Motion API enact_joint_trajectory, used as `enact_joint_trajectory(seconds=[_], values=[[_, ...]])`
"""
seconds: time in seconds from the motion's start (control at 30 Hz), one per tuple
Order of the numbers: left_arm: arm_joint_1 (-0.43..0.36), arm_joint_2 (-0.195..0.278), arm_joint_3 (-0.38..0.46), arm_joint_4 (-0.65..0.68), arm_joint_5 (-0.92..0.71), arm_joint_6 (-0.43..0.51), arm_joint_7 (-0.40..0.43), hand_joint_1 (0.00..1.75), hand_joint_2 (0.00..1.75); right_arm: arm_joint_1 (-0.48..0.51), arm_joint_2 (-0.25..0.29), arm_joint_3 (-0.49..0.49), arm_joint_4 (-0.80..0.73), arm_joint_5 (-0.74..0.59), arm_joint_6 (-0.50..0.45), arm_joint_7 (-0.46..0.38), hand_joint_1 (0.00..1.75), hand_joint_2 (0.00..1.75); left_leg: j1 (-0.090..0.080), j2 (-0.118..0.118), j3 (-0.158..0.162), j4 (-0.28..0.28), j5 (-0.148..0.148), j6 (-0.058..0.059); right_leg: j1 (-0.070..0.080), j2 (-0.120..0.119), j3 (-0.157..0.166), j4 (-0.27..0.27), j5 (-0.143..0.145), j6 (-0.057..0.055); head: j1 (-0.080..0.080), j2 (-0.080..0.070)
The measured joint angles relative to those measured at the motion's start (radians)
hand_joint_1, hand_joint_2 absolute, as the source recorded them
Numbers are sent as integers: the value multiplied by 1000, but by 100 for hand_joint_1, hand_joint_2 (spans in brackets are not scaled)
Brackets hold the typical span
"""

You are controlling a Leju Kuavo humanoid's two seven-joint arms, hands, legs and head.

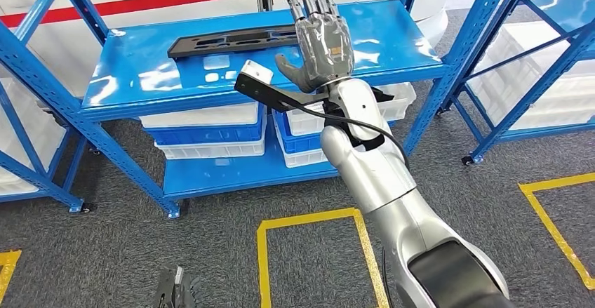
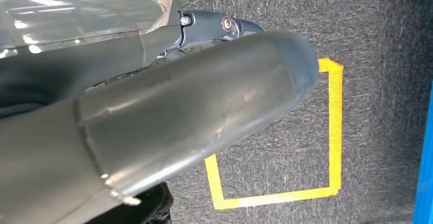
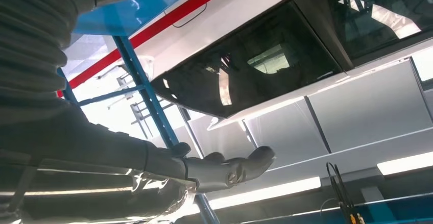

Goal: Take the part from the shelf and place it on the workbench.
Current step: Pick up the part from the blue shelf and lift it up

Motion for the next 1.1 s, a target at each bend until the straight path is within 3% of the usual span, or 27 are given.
enact_joint_trajectory(seconds=[0.07,0.1,0.17,0.23,0.4,0.47,0.53,0.57,0.6,0.63,0.7,0.77,0.87,0.93,1.03,1.1], values=[[2,0,4,0,0,0,0,0,0,1,2,1,6,-2,0,-1,0,175,5,2,-56,89,-18,-8,1,0,1,1,-2,-2,0,0],[2,0,6,0,0,-1,-1,0,0,1,4,1,8,-2,-1,-1,0,175,7,4,-56,77,2,-9,0,0,2,1,-3,-2,0,0],[3,0,12,0,1,-3,-5,0,0,1,9,2,11,-3,-2,-1,0,175,10,7,-4,-45,79,-7,0,1,8,1,-7,0,0,0],[2,1,19,0,6,-6,-9,0,0,-2,13,2,13,-3,-4,-1,0,175,7,9,52,-160,121,0,5,1,12,1,-12,7,0,0],[4,0,29,0,14,-13,-18,0,0,-7,22,6,21,-4,-6,-1,0,175,-1,4,74,-198,122,33,8,-1,5,16,-28,31,2,0],[4,0,36,0,17,-17,-19,0,0,-12,24,8,24,-4,-6,-1,0,175,1,4,83,-205,123,48,9,-1,-42,111,-67,25,4,0],[5,0,43,0,19,-18,-20,0,0,-14,24,9,30,-4,-6,-1,0,175,-2,3,85,-205,119,55,9,-1,-121,255,-115,19,6,0],[6,0,46,0,20,-19,-20,0,0,-14,24,9,34,-4,-6,-1,0,175,-3,2,87,-204,117,57,9,-1,-150,300,-124,21,6,0],[7,0,48,0,21,-20,-21,0,0,-14,24,9,37,-4,-6,-1,0,175,-4,-1,89,-204,115,57,9,-1,-159,306,-116,26,7,0],[7,0,49,0,21,-21,-22,0,0,-14,24,10,40,-4,-6,-1,0,175,-5,-4,92,-204,113,56,9,-1,-147,270,-93,33,7,0],[7,0,50,0,22,-22,-22,0,0,-19,26,10,42,-4,-6,-1,0,175,-8,-8,99,-202,106,50,10,-1,-82,123,-29,42,8,0],[8,0,50,0,22,-24,-23,0,0,-25,29,11,44,-4,-6,-2,0,175,-12,-11,101,-197,96,42,11,0,-34,21,9,36,7,0],[9,0,50,-1,22,-24,-24,0,0,-30,35,12,46,-4,-6,-1,0,175,-8,-12,100,-191,85,26,9,1,-22,3,13,19,5,0],[10,1,52,-1,22,-24,-24,0,0,-34,41,13,47,-4,-6,-1,0,175,-4,-7,82,-152,62,14,3,1,-13,-1,10,5,2,0],[12,1,57,-2,22,-24,-25,0,0,-36,48,13,50,-4,-6,-1,0,175,4,0,-15,30,-8,-4,2,1,-2,-2,1,-9,-1,0],[15,1,62,-2,22,-24,-25,0,0,-34,50,14,54,-4,-5,-1,0,175,8,3,-67,95,-8,-10,2,2,5,-1,-6,-11,-2,0]])
